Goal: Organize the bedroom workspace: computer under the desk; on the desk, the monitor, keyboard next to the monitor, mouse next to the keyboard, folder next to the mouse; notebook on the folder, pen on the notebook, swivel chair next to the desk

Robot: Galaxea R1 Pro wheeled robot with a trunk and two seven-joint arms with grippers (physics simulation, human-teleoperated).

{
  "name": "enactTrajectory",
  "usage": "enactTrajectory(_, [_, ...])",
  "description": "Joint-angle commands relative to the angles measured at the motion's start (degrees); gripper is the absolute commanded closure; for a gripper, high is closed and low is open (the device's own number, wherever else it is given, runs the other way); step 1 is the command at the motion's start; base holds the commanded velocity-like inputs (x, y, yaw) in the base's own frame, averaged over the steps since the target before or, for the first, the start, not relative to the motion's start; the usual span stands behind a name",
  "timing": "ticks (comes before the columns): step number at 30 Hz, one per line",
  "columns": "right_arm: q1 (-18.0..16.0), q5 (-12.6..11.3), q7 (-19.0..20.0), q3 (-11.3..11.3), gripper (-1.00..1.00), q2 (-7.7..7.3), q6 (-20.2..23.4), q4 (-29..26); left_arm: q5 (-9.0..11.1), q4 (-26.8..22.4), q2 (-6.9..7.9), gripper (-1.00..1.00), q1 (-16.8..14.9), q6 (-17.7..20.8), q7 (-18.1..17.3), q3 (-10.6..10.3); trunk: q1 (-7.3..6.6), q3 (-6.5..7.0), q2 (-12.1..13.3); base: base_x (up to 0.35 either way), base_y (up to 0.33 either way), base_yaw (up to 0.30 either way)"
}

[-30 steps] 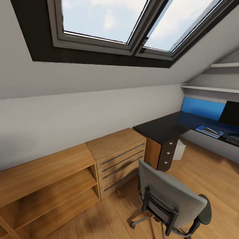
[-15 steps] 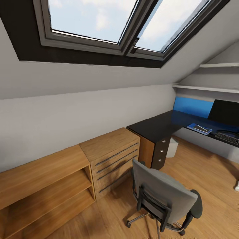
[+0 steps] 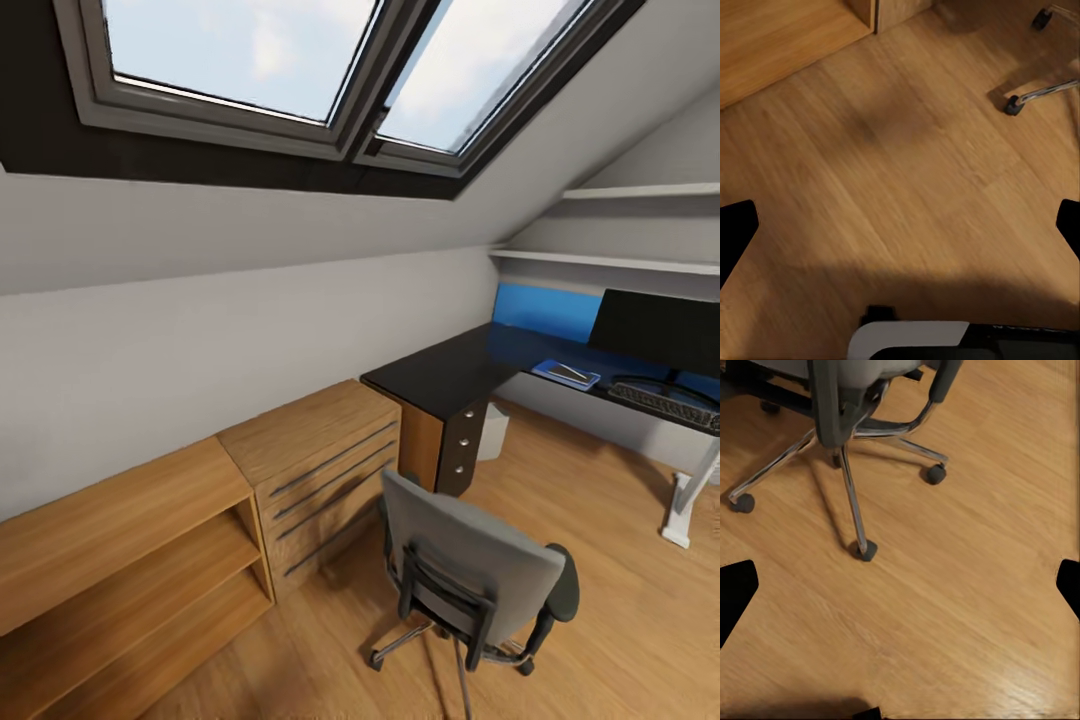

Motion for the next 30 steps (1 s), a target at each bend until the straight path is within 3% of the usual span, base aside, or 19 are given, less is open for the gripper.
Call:
enactTrajectory(1, [-0.08, -0.13, -0.33, 0.5, -1.0, 0.01, -0.17, 0.12, 0.62, 0.05, -0.02, -1.0, -0.05, -0.12, -0.26, -0.46, 0.02, -0.21, -0.15, -0.216, 0.221, -0.153])
enactTrajectory(17, [-0.08, -0.08, -0.33, 0.5, -1.0, 0.05, -0.17, 0.11, 0.7, 0.05, -0.26, -1.0, -0.05, 0.04, -0.14, -0.43, 0.02, -0.68, -0.15, -0.063, 0.297, -0.085])
enactTrajectory(30, [-0.08, -0.11, -0.33, 0.5, -1.0, -0.02, -0.17, 0.11, 0.76, 0.05, -0.35, -1.0, -0.05, 0.28, 0.01, -0.35, 0.02, -0.68, -0.15, 0.007, 0.041, -0.239])
